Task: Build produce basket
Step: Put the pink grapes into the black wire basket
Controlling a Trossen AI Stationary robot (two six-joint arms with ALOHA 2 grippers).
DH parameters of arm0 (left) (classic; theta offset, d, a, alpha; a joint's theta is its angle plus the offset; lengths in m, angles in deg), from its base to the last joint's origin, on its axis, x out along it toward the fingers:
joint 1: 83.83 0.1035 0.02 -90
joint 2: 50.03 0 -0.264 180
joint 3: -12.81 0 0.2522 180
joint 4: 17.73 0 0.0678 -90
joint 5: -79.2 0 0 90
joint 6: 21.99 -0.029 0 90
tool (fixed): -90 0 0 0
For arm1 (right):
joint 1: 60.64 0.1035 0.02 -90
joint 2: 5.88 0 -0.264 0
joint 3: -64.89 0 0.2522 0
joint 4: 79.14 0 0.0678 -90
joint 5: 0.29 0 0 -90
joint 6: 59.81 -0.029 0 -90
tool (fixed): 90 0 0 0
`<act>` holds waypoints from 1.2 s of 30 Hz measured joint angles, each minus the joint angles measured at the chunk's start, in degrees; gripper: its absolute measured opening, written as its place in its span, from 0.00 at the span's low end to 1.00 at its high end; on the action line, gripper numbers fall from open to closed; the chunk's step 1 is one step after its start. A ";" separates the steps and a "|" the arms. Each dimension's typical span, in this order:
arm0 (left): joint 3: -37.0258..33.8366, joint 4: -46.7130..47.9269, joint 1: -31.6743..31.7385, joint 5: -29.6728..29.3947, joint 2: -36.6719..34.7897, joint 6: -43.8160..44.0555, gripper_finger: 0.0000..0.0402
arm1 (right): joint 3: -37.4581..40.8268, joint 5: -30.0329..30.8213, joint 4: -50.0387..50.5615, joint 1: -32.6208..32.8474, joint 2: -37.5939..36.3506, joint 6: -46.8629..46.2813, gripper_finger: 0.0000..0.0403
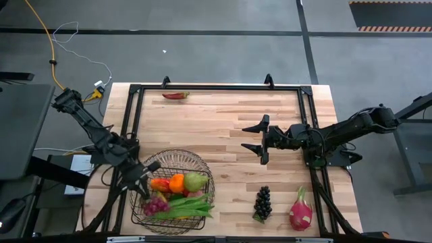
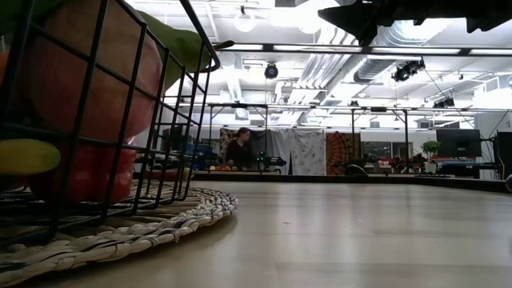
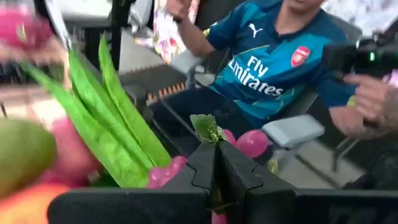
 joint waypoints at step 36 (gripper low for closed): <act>0.00 21.04 0.04 -6.37 -0.07 35.92 0.05 | 0.00 0.00 -0.08 -0.01 0.04 1.07 0.67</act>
